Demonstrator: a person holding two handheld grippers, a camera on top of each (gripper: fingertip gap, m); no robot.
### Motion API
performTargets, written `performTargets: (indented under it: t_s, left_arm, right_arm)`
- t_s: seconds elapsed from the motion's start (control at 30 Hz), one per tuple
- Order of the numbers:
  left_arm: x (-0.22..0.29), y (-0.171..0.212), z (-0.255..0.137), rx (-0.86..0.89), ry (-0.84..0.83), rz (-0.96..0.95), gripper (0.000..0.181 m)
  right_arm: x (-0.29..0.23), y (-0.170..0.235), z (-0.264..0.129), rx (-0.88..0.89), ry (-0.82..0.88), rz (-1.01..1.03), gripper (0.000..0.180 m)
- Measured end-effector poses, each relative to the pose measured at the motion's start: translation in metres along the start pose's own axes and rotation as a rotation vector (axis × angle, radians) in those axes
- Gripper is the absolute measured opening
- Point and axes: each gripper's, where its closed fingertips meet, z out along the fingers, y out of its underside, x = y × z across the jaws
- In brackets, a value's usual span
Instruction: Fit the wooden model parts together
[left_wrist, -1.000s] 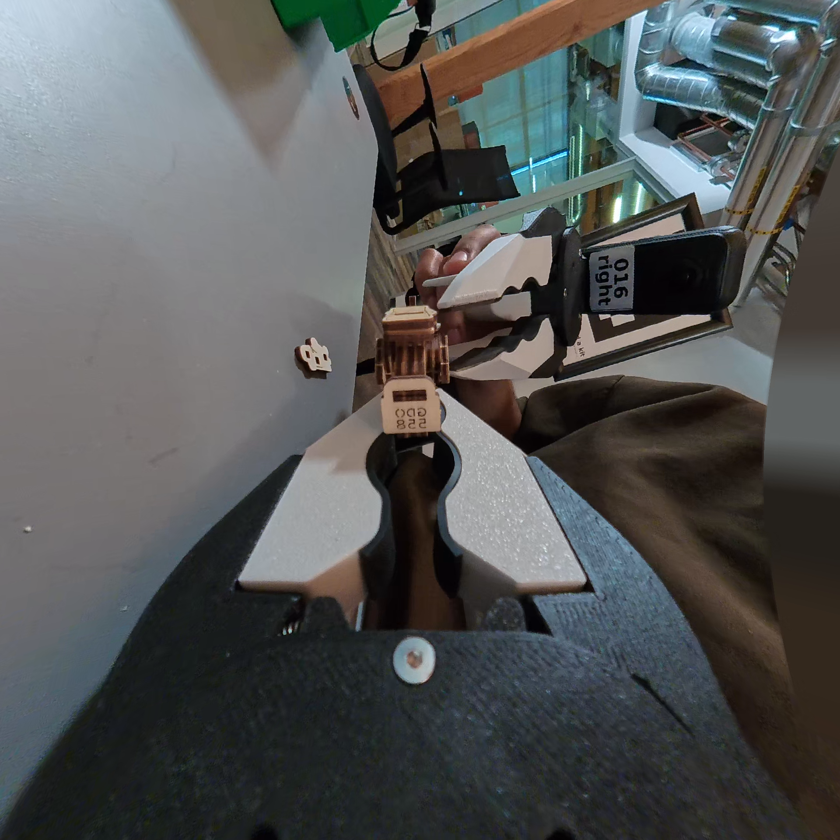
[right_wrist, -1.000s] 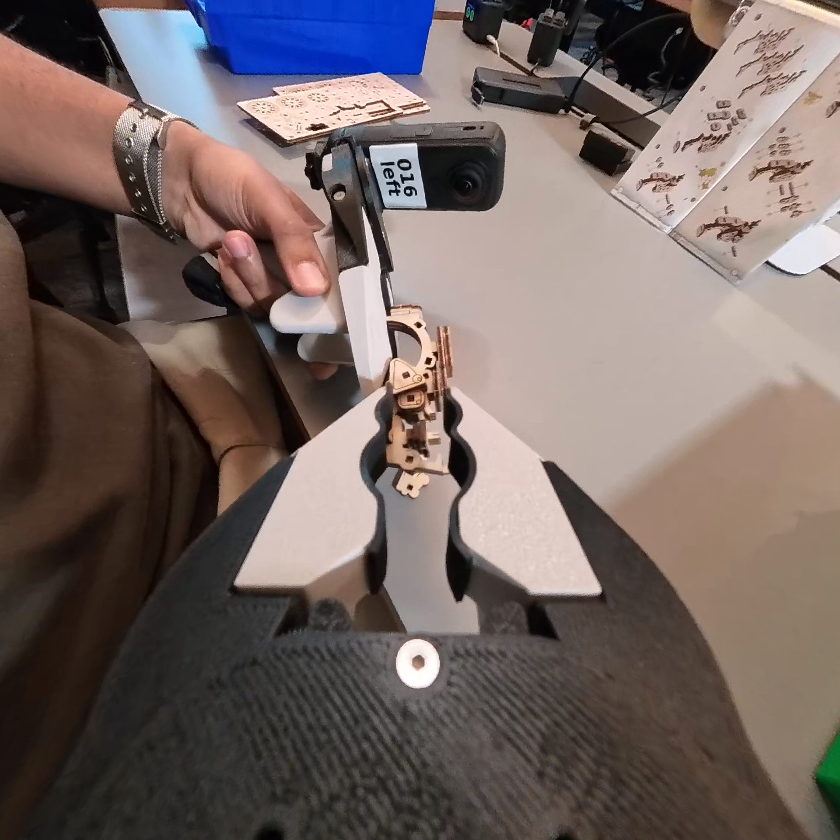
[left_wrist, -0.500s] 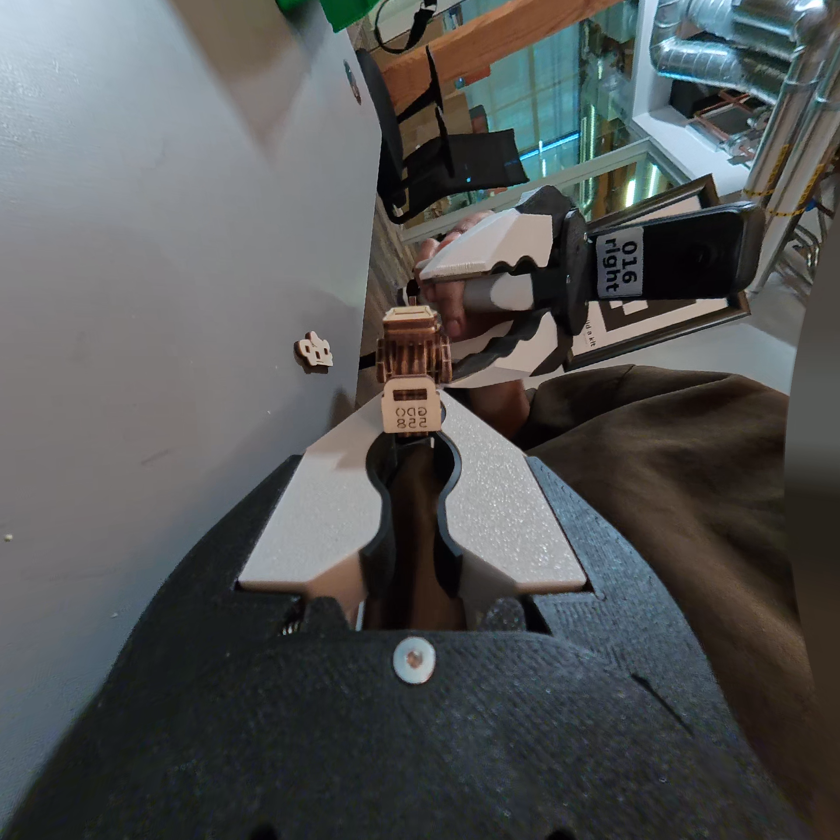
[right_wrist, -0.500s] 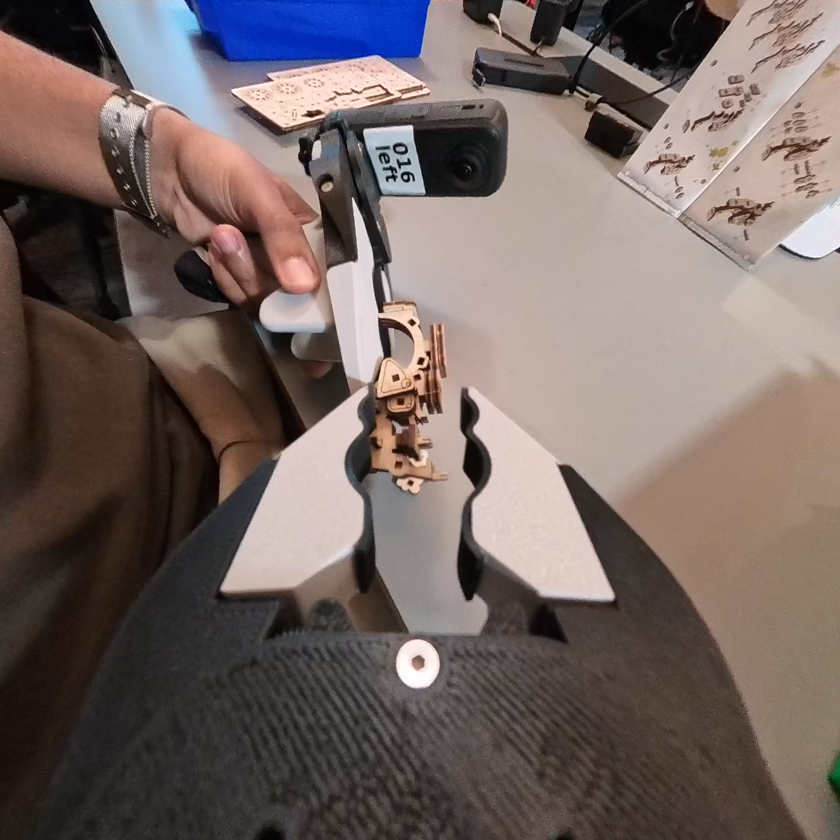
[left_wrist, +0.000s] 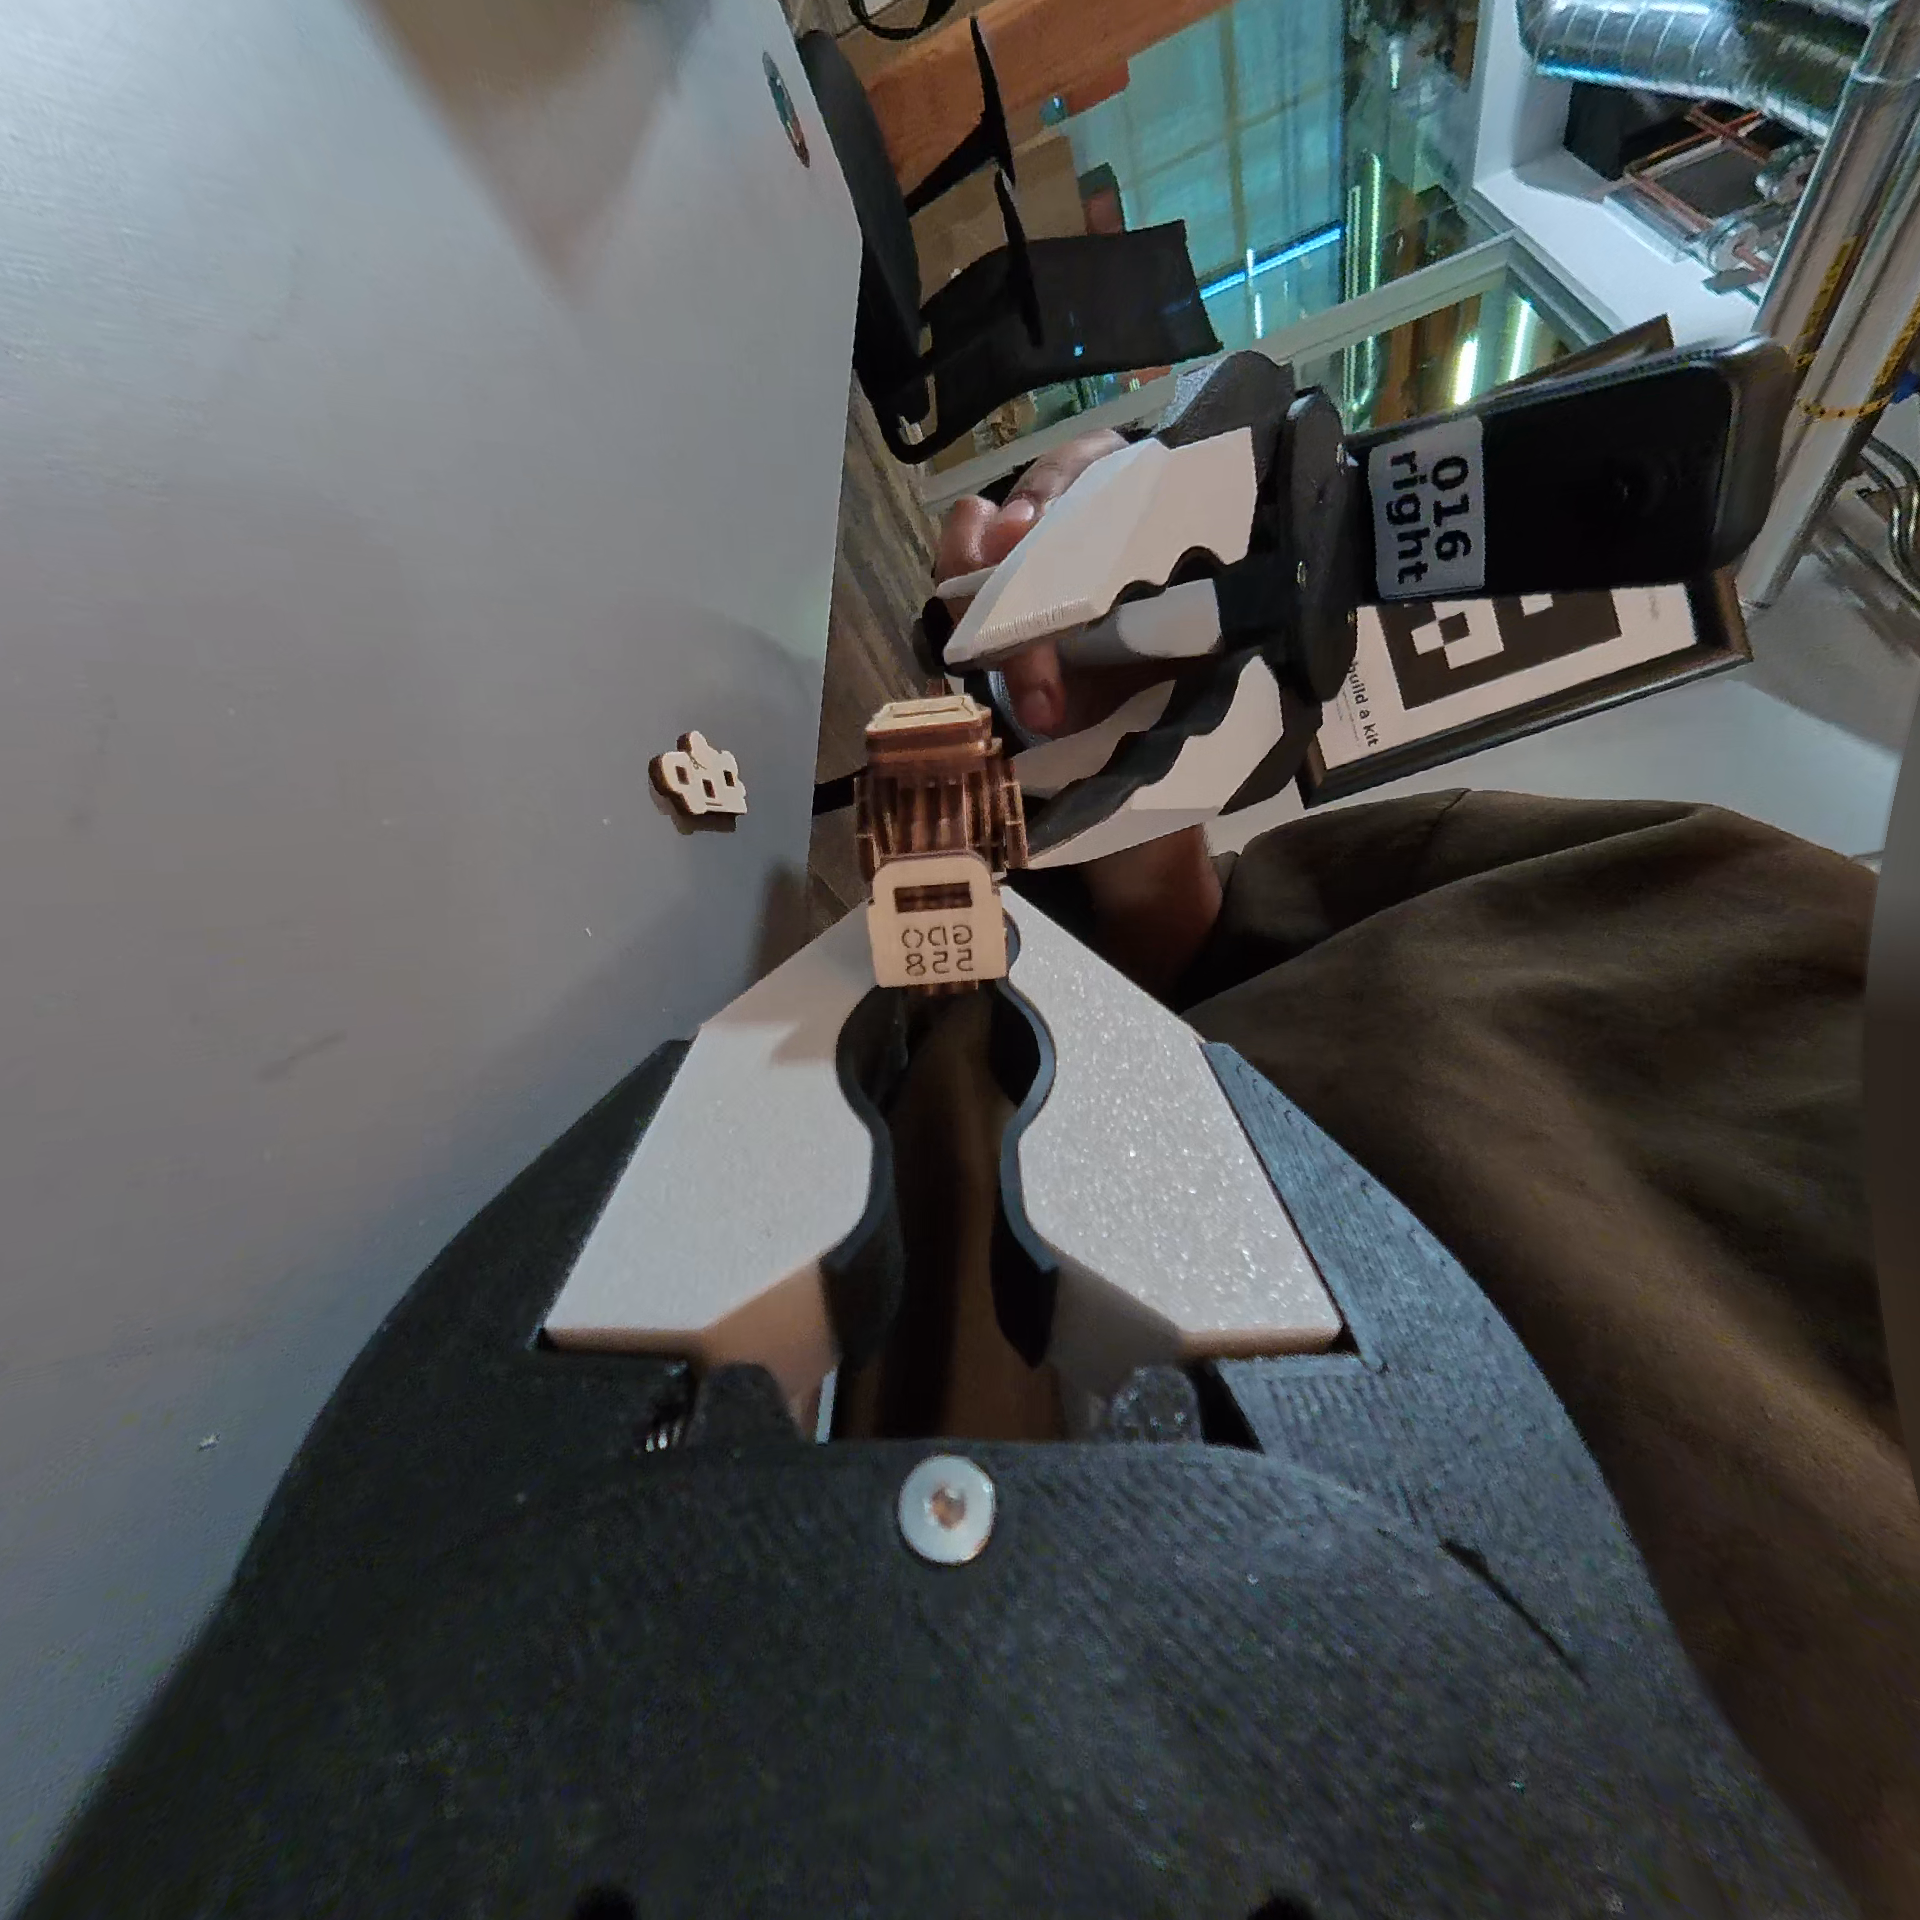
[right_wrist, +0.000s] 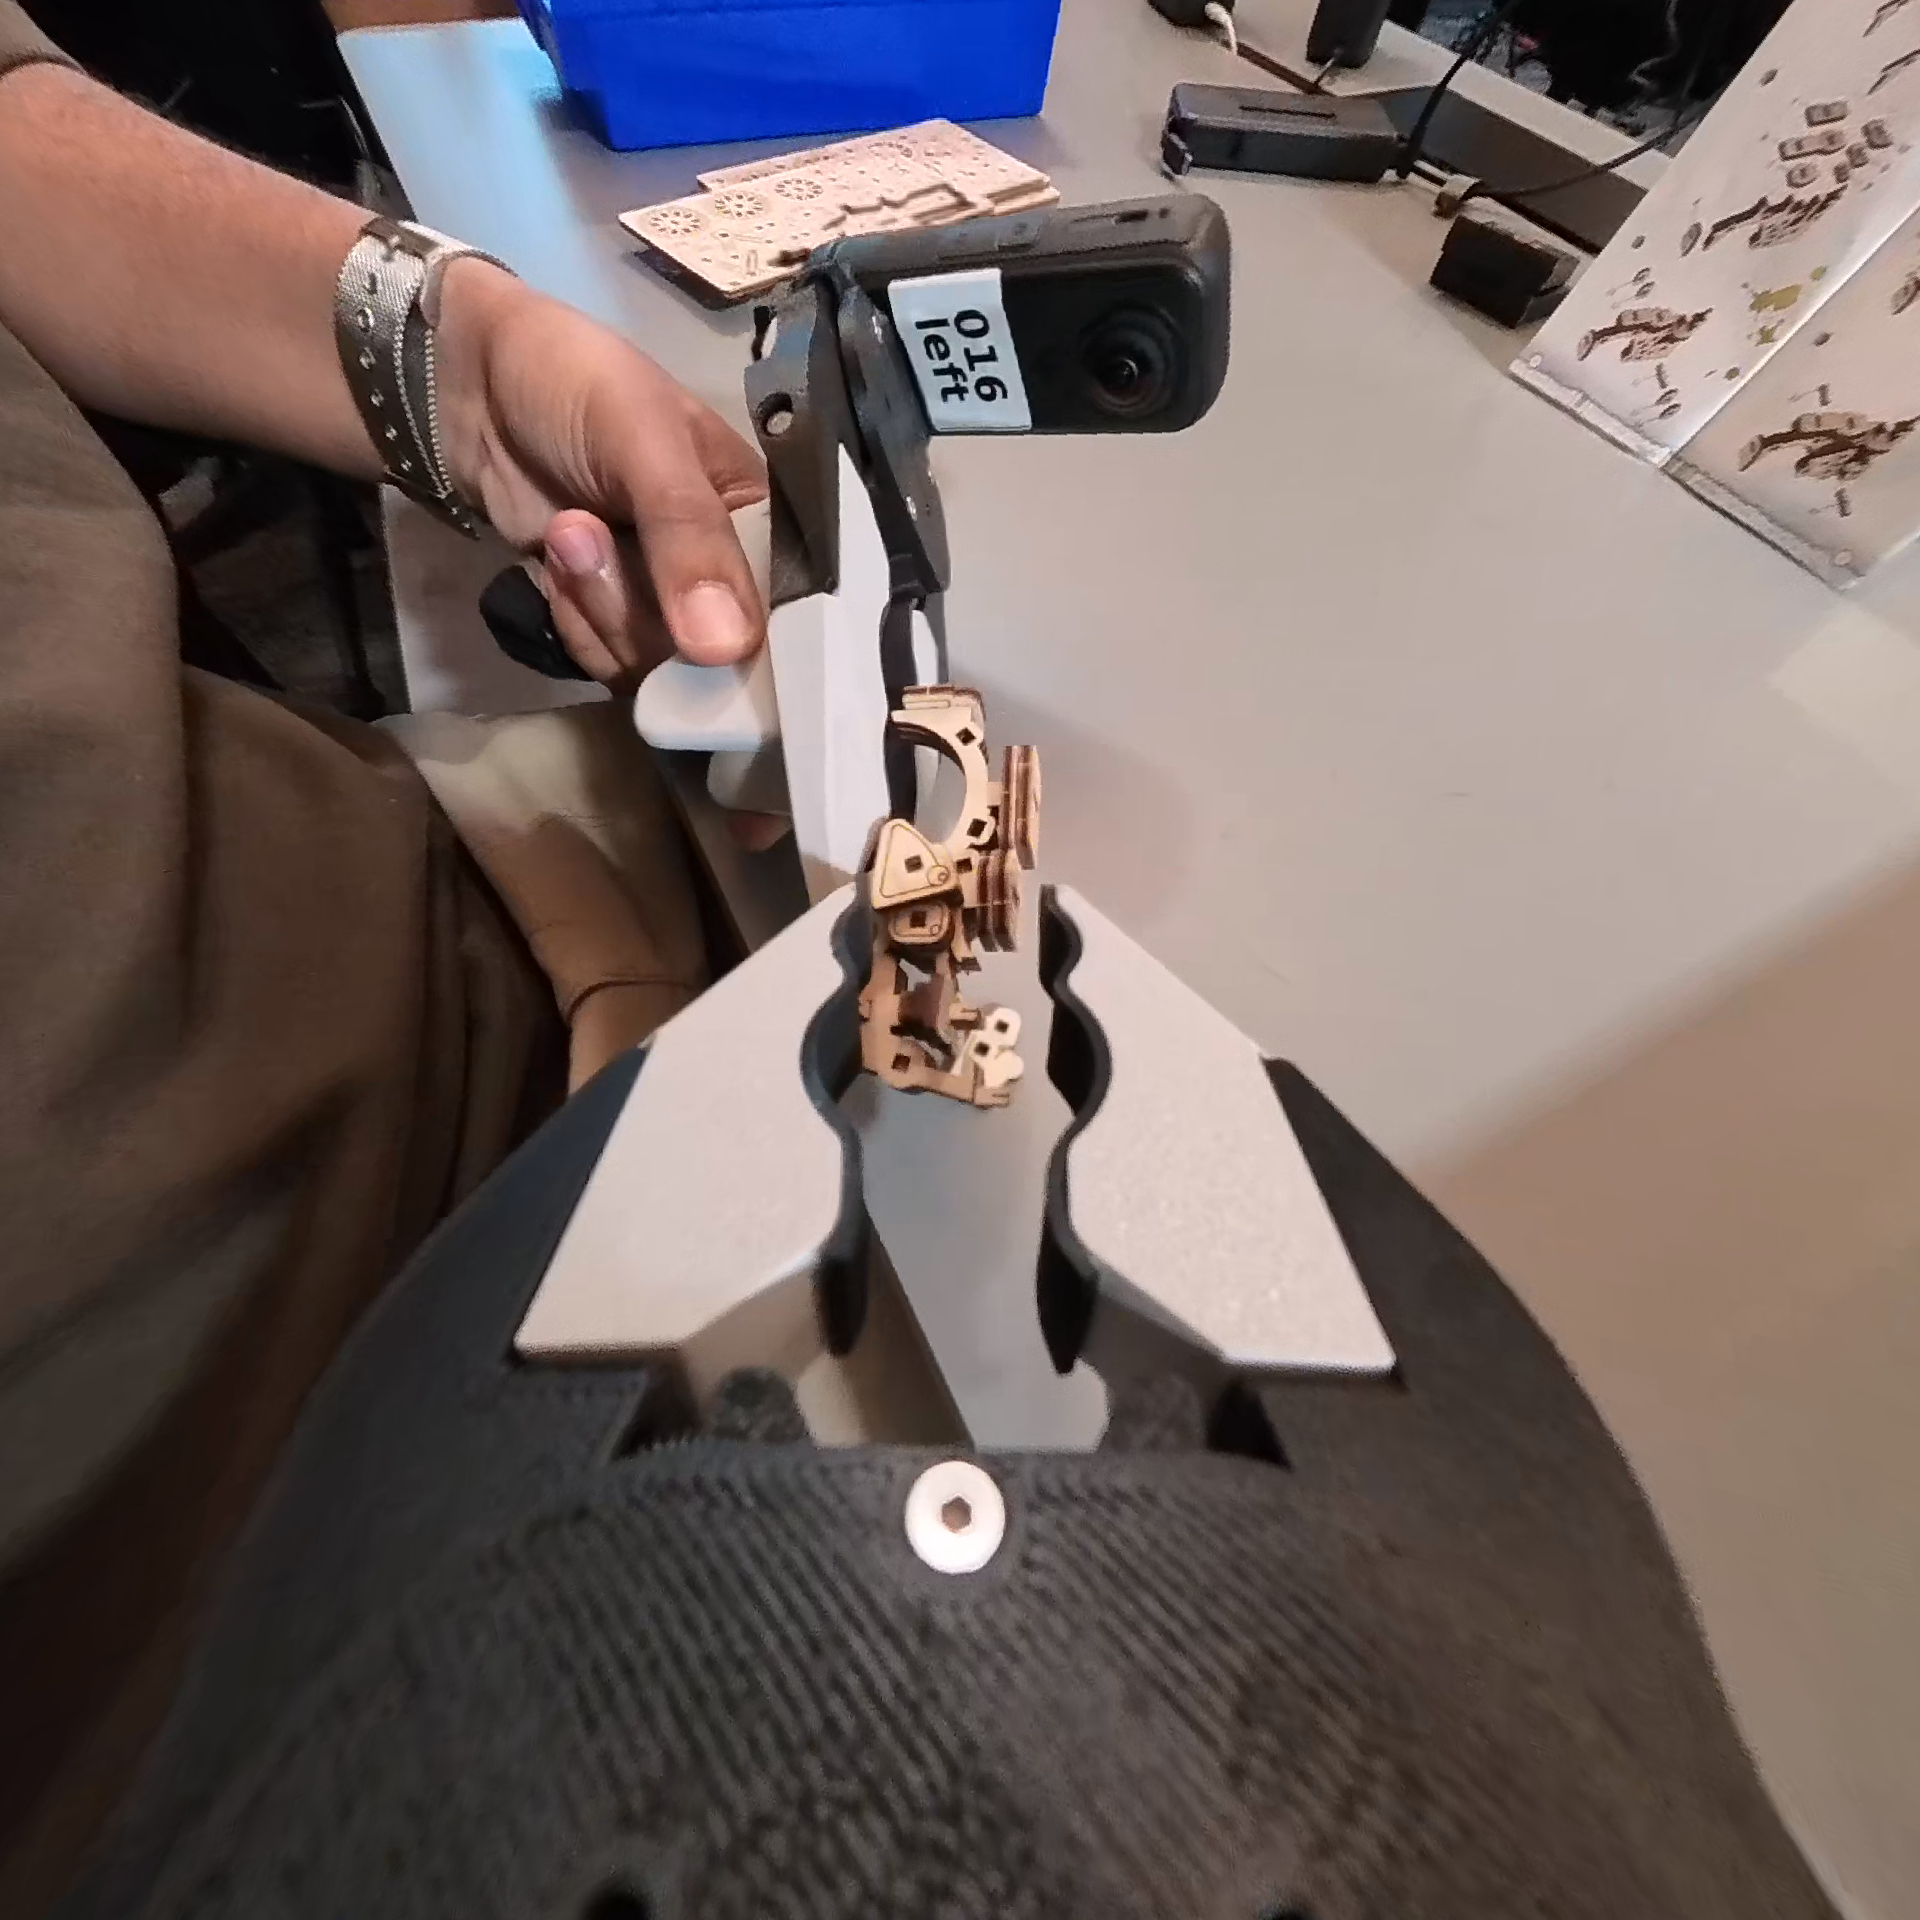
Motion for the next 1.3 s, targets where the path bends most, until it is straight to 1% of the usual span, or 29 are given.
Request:
performTargets:
  t_s: [0.17, 0.3, 0.57, 1.3]
  left_arm:
    - [0.0014, -0.003, -0.0004, 0.023, 0.011, -0.009, 0.004]
    - [0.0014, -0.0054, -0.0017, 0.039, 0.016, -0.016, 0.004]
    - [0.002, -0.0035, -0.0007, 0.027, 0.01, 0.001, 0.004]
    - [0.0026, -0.0013, 0.0004, 0.015, 0.002, 0.025, 0.004]
  right_arm:
    - [0.0026, -0.0019, -0.0005, 0.012, 0.011, 0.02, 0.032]
    - [0.0023, -0.003, 0.0008, 0.012, 0.015, 0.036, 0.027]
    - [0.0002, -0.002, 0.0008, 0.001, -0.003, 0.054, 0.025]
    - [-0.0036, -0.002, -0.0017, -0.047, 0.012, -0.011, 0.023]
